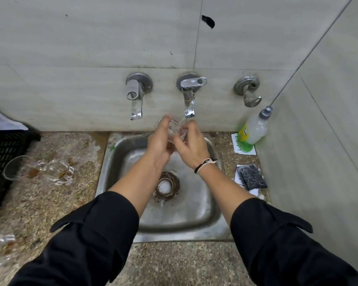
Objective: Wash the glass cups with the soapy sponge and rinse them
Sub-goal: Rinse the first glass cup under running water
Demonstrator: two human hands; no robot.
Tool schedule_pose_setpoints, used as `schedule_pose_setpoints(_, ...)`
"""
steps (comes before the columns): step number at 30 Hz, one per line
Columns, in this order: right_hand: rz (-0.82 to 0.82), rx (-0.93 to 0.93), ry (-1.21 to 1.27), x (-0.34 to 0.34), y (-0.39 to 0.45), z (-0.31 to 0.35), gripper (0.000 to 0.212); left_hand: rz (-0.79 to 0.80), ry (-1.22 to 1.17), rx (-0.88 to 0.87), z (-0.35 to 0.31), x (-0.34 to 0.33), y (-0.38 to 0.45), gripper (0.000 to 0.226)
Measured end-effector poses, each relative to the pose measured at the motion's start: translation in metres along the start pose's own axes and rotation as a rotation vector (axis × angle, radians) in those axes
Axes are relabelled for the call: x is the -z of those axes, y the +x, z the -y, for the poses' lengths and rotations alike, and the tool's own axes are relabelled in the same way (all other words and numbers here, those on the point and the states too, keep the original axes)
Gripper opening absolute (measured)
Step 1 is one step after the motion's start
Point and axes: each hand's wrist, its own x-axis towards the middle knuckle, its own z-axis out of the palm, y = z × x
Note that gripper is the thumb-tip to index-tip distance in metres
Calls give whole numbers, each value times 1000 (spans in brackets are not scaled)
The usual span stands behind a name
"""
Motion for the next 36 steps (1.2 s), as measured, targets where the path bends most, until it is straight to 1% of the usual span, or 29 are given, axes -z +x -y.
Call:
schedule_pose_setpoints(1, 151, -92, 35, 7, 5, 3, 56, -62, 187, -112, -3, 6, 0, 62)
schedule_pose_setpoints(2, 321, -233, 117, 12, 13, 7, 67, -120, 398, -250, -3, 12, -2, 67)
schedule_pose_setpoints(3, 467, -377, 222, 16, 20, 11, 77, -126, 572, -367, -2, 16, -6, 73)
schedule_pose_setpoints(4, 566, -476, 322, 18, 25, 13, 79, -101, 656, -434, 1, 19, -8, 77)
schedule_pose_setpoints(5, 622, -521, 398, 20, 27, 13, 74, -74, 669, -463, 4, 19, -11, 77)
schedule_pose_setpoints(6, 633, -542, 482, 20, 26, 12, 65, -63, 609, -473, 7, 19, -15, 70)
schedule_pose_setpoints(8, 566, -582, 671, 16, 22, 4, 53, -116, 397, -458, 15, 16, -10, 47)
schedule_pose_setpoints(9, 504, -589, 747, 13, 19, 2, 55, -151, 308, -431, 18, 12, -8, 38)
schedule_pose_setpoints(10, 443, -580, 782, 6, 18, -2, 60, -172, 248, -388, 21, 7, -7, 40)
schedule_pose_setpoints(12, 357, -547, 701, -6, 15, 0, 63, -165, 97, -230, 27, -3, -7, 60)
schedule_pose_setpoints(13, 343, -520, 604, -8, 14, 3, 62, -120, 1, -147, 27, -5, -8, 66)
schedule_pose_setpoints(15, 314, -436, 390, -6, 12, 8, 59, -9, -184, -70, 24, -4, -12, 64)
schedule_pose_setpoints(16, 257, -395, 317, -3, 12, 11, 55, 49, -221, -70, 21, 0, -13, 63)
schedule_pose_setpoints(17, 175, -363, 255, 0, 13, 15, 51, 83, -204, -103, 19, 2, -14, 62)
schedule_pose_setpoints(18, 89, -353, 193, 1, 16, 15, 52, 80, -158, -166, 18, 2, -15, 60)
schedule_pose_setpoints(20, -41, -352, 73, 1, 19, 19, 61, -21, 14, -298, 18, -3, -13, 54)
schedule_pose_setpoints(22, -125, -350, 52, -1, 20, 24, 69, -152, 180, -391, 19, -6, -12, 41)
schedule_pose_setpoints(23, -174, -341, 89, -1, 22, 24, 68, -156, 204, -403, 18, -7, -13, 34)
schedule_pose_setpoints(24, -225, -340, 138, -3, 23, 20, 66, -88, 168, -384, 17, -9, -15, 28)
schedule_pose_setpoints(25, -256, -346, 207, -4, 23, 16, 62, 9, 69, -332, 17, -11, -17, 21)
schedule_pose_setpoints(26, -256, -365, 278, -6, 24, 11, 56, 79, -34, -268, 18, -12, -20, 16)
schedule_pose_setpoints(27, -206, -379, 341, -6, 23, 10, 47, 75, -77, -218, 17, -13, -23, 15)
schedule_pose_setpoints(28, -116, -400, 394, -7, 22, 10, 39, 30, -63, -199, 15, -11, -21, 16)
schedule_pose_setpoints(30, 49, -384, 458, -7, 21, 9, 28, -85, 123, -287, 10, -2, -12, 25)
schedule_pose_setpoints(31, 117, -385, 433, -3, 24, 11, 30, -100, 260, -371, 5, 4, -7, 31)
schedule_pose_setpoints(33, 231, -410, 270, 12, 31, 22, 57, -87, 521, -568, 0, 11, -1, 39)
schedule_pose_setpoints(34, 272, -419, 206, 17, 36, 27, 54, -102, 598, -639, 1, 12, -1, 42)
schedule_pose_setpoints(35, 312, -410, 133, 21, 39, 31, 41, -143, 609, -668, 3, 10, -5, 44)
schedule_pose_setpoints(36, 319, -392, 45, 22, 43, 37, 34, -209, 565, -669, 8, 6, -10, 44)
